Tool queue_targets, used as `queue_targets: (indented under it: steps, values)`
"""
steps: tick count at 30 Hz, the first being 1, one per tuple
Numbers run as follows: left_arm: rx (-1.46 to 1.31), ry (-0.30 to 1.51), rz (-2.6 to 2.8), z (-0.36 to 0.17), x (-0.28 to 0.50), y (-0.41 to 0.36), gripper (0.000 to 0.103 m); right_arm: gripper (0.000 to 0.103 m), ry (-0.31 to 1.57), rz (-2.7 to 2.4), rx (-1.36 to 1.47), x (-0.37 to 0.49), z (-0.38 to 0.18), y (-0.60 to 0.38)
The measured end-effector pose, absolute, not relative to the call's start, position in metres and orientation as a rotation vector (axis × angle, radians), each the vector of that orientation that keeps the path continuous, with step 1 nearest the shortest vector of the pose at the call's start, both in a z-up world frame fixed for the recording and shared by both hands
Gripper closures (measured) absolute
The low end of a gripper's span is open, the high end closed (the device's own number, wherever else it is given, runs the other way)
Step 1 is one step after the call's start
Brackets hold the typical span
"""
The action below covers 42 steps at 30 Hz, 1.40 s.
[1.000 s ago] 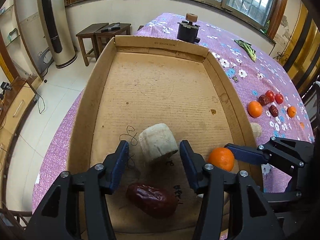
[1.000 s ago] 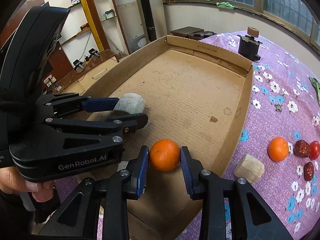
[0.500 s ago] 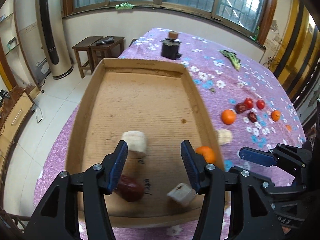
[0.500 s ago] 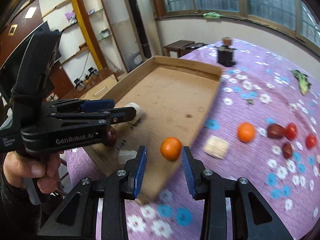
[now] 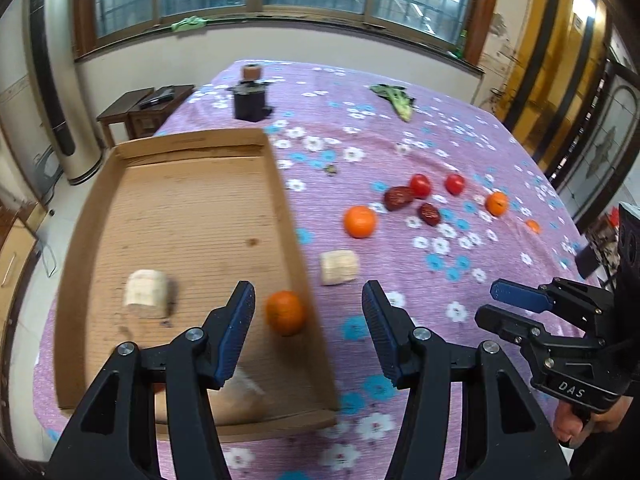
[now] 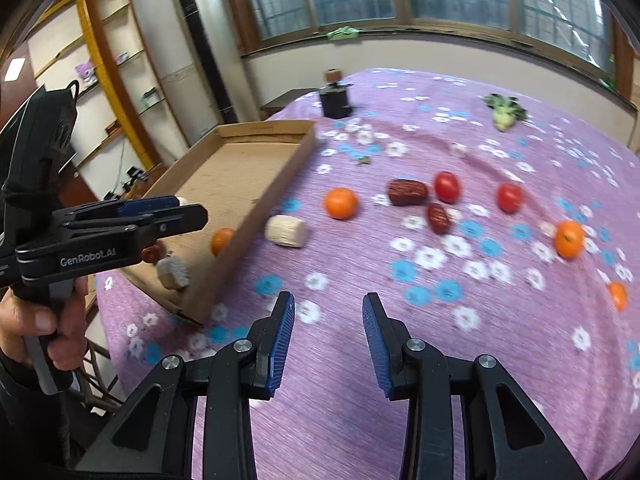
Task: Organize fruits
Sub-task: 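Move both tools back toward the remaining oranges on the table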
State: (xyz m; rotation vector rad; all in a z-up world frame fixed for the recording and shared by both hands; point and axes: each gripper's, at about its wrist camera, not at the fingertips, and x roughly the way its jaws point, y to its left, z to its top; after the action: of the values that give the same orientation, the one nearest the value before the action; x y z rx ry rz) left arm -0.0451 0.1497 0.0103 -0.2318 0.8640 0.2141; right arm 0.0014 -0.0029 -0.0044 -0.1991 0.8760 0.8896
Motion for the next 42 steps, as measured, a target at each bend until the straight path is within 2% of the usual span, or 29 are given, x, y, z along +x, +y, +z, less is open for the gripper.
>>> queue_targets:
  steps: [19, 30, 42]
  values:
    - [-0.193, 0.904, 0.065, 0.005, 0.003, 0.082, 0.049, 0.066, 0.905, 0.692, -0.072, 0.038, -0.018, -0.104]
    - [-0.24, 0.923, 0.061, -0.002, 0.03, 0.099, 0.049, 0.066, 0.9, 0.651, -0.048, 0.069, -0.02, -0.112]
    - [-0.198, 0.989, 0.114, -0.026, 0.08, 0.12, 0.049, 0.066, 0.89, 0.552, -0.007, 0.142, -0.018, -0.106]
